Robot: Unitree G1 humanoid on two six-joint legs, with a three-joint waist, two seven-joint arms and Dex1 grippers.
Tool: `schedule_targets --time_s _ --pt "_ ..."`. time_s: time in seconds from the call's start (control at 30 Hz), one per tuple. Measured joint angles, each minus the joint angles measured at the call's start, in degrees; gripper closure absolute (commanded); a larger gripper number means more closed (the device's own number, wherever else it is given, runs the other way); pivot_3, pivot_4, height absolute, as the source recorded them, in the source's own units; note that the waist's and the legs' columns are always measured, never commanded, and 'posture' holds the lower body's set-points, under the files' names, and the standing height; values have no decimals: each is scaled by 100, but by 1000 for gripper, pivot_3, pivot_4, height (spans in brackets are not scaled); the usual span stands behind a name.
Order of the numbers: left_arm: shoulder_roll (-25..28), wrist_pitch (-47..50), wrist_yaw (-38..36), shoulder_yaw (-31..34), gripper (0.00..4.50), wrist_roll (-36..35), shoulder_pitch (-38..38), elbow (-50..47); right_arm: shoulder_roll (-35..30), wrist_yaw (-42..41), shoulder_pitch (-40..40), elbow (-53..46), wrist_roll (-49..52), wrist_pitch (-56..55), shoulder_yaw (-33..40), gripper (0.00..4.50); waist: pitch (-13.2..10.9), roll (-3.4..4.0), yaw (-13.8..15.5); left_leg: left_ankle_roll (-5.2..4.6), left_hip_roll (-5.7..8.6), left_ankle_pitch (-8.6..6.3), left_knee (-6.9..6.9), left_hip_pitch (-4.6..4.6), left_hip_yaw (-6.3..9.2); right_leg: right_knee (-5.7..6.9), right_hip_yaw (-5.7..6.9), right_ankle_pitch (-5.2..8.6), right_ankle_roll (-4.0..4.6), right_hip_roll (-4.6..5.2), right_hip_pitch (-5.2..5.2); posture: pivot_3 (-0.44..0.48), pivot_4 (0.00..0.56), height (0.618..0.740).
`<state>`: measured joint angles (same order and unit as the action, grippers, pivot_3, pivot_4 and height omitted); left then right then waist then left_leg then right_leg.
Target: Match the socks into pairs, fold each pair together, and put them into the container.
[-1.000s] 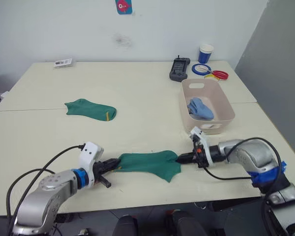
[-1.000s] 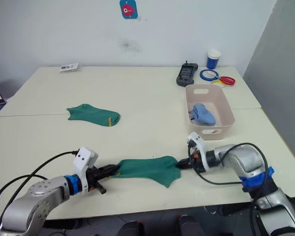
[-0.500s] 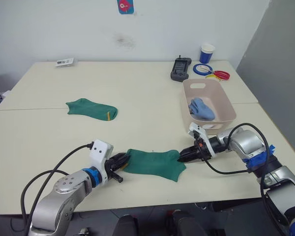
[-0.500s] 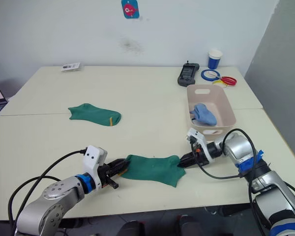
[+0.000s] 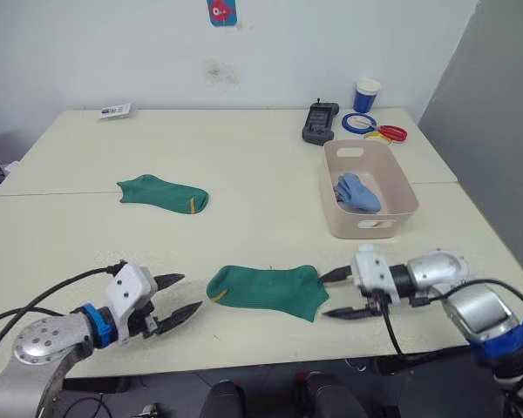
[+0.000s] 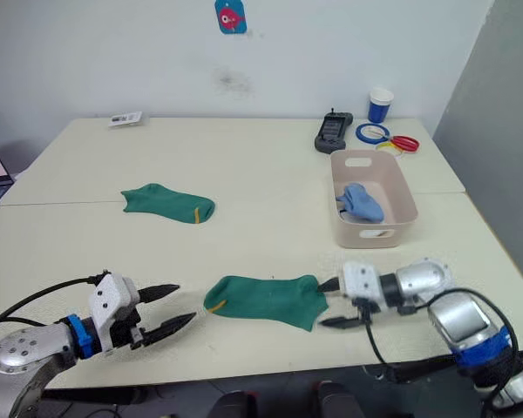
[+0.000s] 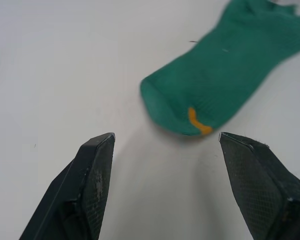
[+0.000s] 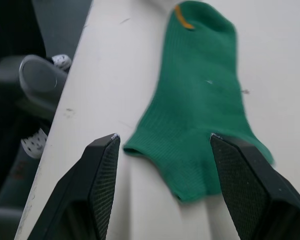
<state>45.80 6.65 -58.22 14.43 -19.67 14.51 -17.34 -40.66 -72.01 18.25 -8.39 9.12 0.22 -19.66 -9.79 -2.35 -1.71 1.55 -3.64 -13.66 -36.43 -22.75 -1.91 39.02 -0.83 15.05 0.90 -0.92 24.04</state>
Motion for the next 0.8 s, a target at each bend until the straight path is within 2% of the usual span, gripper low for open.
schedule_targets --time_s 0.13,0.3,0.4,0.63,0.7,0.8 --pt "62 -1157 -465 -553 1033 525 -522 578 333 255 -9 355 -646 -874 -357 1408 0 0 14 0 0 0 0 -5 -4 0 0 0 0 -1 1 0 150 740" --pt "-20 -2097 -470 -1287 1033 1271 -1145 1298 475 400 125 762 -1030 -1501 -479 1408 1 -1 13 0 -2 0 -1 -1 -7 2 -4 -2 -1 -2 -1 0 150 740" --pt "-57 -2415 -367 -1490 1609 1538 -1421 1603 488 426 156 862 -1073 -1630 -491 2019 3 0 16 -1 -3 0 -1 6 -5 6 -3 -2 -1 -2 -7 0 150 740" --pt "-130 -2577 -260 -1753 3882 1655 -1701 1895 465 433 242 975 -1202 -1586 -508 4498 3 1 15 -1 -3 0 -1 7 -8 6 -4 -2 -2 -2 -8 0 150 740" --pt "-150 -2568 -241 -1798 4482 1657 -1736 1939 462 429 254 975 -1187 -1553 -489 4500 3 0 15 -1 -4 0 -1 7 -7 7 -3 -2 -2 -2 -7 0 150 740" --pt "-192 -2542 -245 -1816 4482 1559 -1719 1896 423 329 246 966 -991 -1345 -415 4500 3 0 16 0 -3 0 -1 4 -8 6 -4 -2 -2 -1 -7 0 150 740"
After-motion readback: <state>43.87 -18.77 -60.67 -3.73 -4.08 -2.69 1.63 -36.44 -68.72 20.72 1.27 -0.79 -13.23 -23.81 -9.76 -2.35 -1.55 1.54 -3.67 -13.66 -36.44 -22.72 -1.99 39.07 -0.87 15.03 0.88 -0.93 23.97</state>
